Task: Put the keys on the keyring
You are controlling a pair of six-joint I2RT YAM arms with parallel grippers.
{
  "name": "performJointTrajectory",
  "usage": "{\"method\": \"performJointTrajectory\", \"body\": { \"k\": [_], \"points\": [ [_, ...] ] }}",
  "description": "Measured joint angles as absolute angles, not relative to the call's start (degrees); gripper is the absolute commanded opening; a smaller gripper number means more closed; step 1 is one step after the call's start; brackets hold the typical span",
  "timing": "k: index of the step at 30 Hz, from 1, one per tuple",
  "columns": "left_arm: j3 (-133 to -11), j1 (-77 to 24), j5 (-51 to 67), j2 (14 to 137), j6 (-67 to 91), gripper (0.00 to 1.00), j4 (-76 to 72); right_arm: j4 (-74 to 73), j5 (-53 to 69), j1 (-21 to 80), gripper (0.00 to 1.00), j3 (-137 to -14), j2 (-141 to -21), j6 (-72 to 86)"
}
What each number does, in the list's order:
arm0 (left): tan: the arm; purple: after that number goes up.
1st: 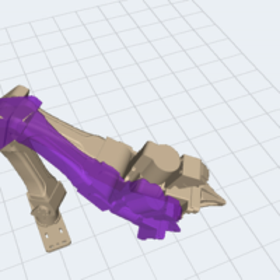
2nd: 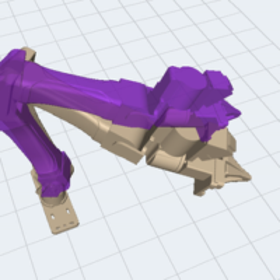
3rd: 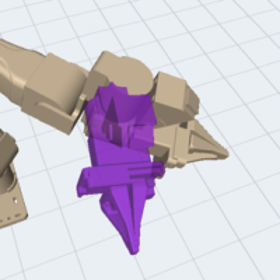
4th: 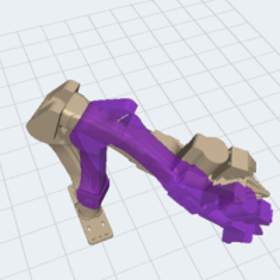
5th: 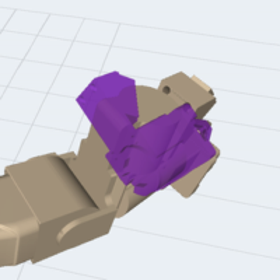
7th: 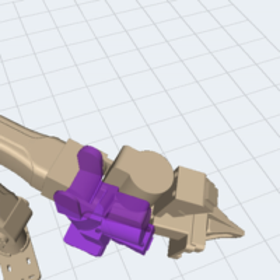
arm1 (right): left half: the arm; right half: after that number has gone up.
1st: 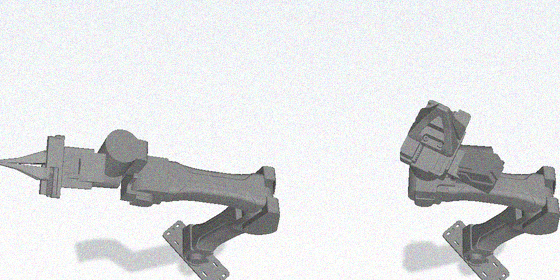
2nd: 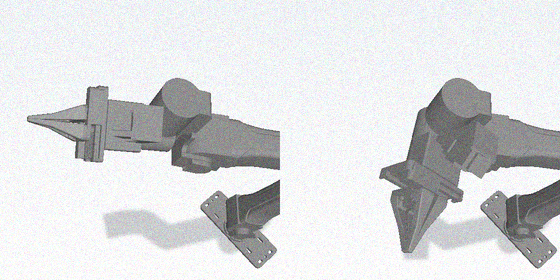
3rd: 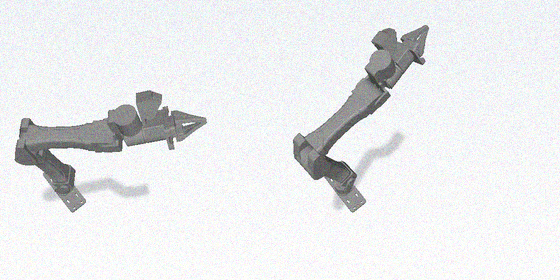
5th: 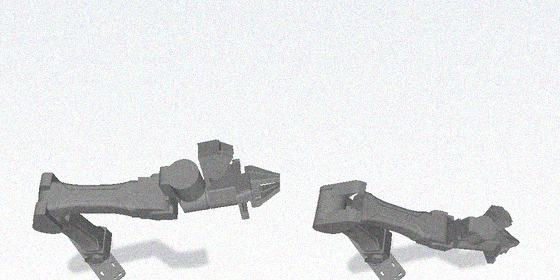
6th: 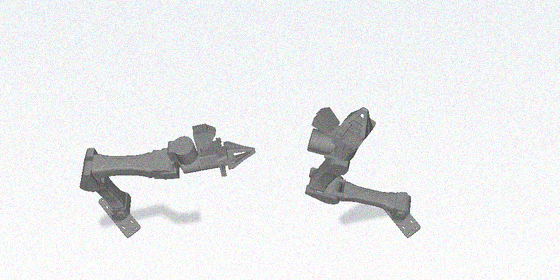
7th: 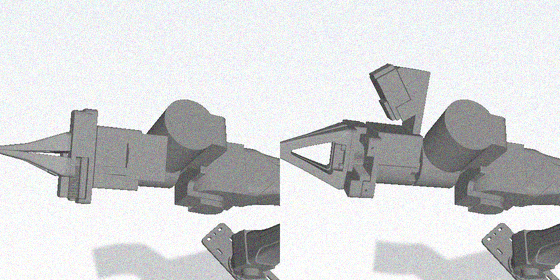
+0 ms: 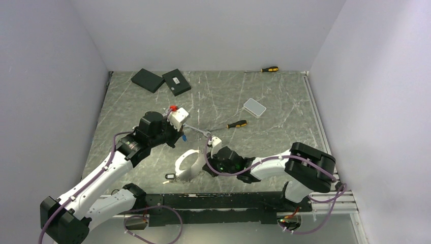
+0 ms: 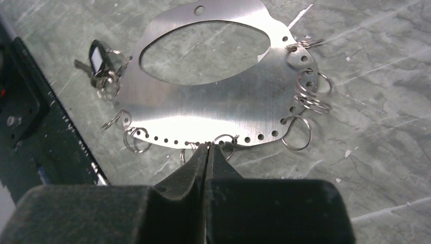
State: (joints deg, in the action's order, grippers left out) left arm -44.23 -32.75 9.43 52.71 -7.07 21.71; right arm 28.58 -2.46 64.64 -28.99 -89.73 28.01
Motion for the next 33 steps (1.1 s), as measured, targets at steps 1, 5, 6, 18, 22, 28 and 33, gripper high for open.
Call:
{"method": "performJointTrajectory", "body": {
  "k": [1,5,6,18,22,28,33],
  "points": [
    [-44.2,-32.8,9.4,52.7,-7.1,0.0,21.7,29.2,-1.6,64.5,0.0,-28.4,-89.3,27.7],
    [-44.2,-32.7,9.5,52.7,-7.1,0.0,21.7,32.9,3.4,63.2,0.0,-24.4,-86.3,25.4],
    [-44.2,-32.7,9.5,52.7,-7.1,0.0,21.7,33.8,4.7,62.8,0.0,-23.5,-85.7,24.5],
    [-44.2,-32.7,16.6,50.6,-6.8,0.0,21.7,45.1,16.8,59.9,0.0,-17.7,-78.1,13.8],
    [-45.3,-32.7,21.6,50.4,-6.5,0.0,22.8,47.5,19.9,58.4,0.0,-17.8,-75.4,12.3],
    [-51.0,-32.7,28.1,50.4,-6.3,0.0,25.9,49.9,23.8,56.3,0.0,-19.5,-72.5,11.2],
    [-54.7,-32.7,32.4,50.0,-6.1,0.0,27.6,51.7,24.6,54.7,0.0,-20.6,-71.0,11.3]
  ]
}}
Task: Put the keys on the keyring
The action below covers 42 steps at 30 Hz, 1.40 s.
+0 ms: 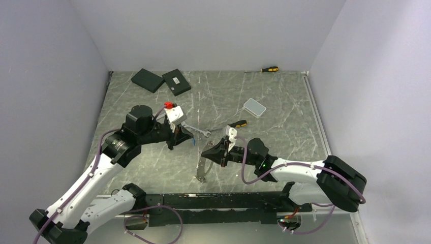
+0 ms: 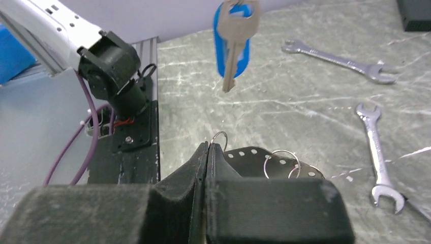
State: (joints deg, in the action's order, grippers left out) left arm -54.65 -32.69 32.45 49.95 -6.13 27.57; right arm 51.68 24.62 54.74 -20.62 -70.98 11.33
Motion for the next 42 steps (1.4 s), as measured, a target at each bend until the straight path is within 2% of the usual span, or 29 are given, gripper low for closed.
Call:
{"method": "performJointTrajectory", "body": {
  "k": [9,21,42],
  "points": [
    [-55.0,-32.7,35.7,48.5,-4.9,0.0,29.3,55.6,24.0,53.1,0.0,-20.6,-66.7,14.8],
    [-55.0,-32.7,40.7,48.4,-2.6,0.0,28.8,52.9,21.5,53.1,0.0,-23.2,-58.5,16.1],
    [-55.0,-32.7,48.9,53.2,8.8,0.0,21.8,49.1,20.8,53.1,0.0,-23.5,-53.9,15.4]
  ]
}}
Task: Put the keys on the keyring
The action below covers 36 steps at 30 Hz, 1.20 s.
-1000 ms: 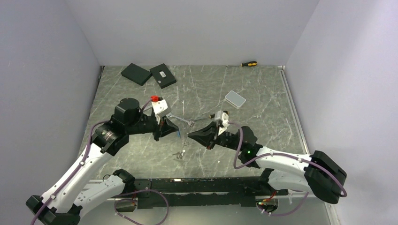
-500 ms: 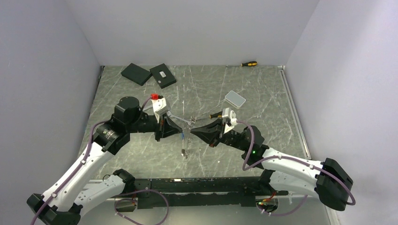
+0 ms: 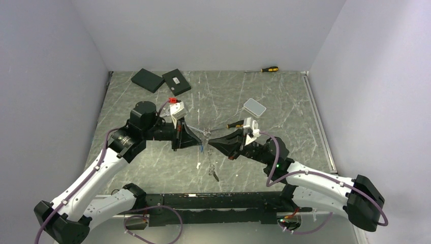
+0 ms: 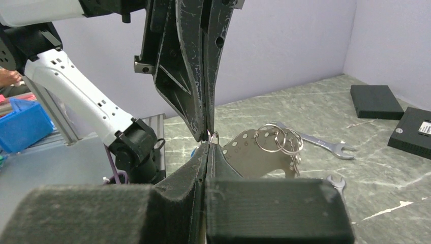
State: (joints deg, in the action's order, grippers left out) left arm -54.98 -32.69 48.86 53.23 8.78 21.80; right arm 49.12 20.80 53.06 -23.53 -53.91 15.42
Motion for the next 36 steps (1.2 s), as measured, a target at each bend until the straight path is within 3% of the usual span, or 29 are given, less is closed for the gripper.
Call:
{"method": "performJointTrajectory", "body": {
  "k": [36],
  "points": [
    [-53.3,-32.7,48.1,53.4,11.8,0.0,19.5,46.5,21.3,53.1,0.0,-24.5,-52.4,15.6]
  ]
}}
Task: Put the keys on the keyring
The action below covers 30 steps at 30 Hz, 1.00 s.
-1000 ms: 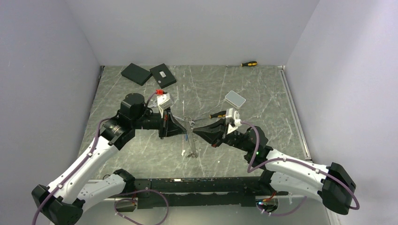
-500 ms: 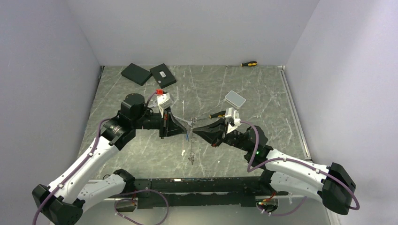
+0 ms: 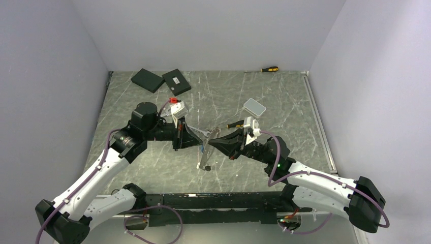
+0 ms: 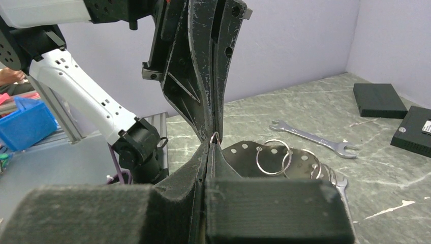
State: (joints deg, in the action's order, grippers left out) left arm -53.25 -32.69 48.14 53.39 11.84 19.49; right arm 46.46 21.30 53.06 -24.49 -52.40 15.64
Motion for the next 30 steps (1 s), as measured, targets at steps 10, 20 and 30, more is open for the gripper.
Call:
{"method": "performJointTrajectory", "body": {
  "k": [10,20,30],
  "points": [
    [-53.3,-32.7,48.9,52.8,11.7,0.0,19.6,46.0,21.1,53.1,0.0,-24.5,-52.4,15.6],
    [-53.3,-32.7,49.2,52.7,11.8,0.0,19.5,45.5,21.2,53.1,0.0,-25.3,-52.4,15.6],
    [-53.3,-32.7,49.1,52.8,11.8,0.0,19.4,45.4,22.2,53.1,0.0,-25.3,-52.4,15.6]
  ]
}}
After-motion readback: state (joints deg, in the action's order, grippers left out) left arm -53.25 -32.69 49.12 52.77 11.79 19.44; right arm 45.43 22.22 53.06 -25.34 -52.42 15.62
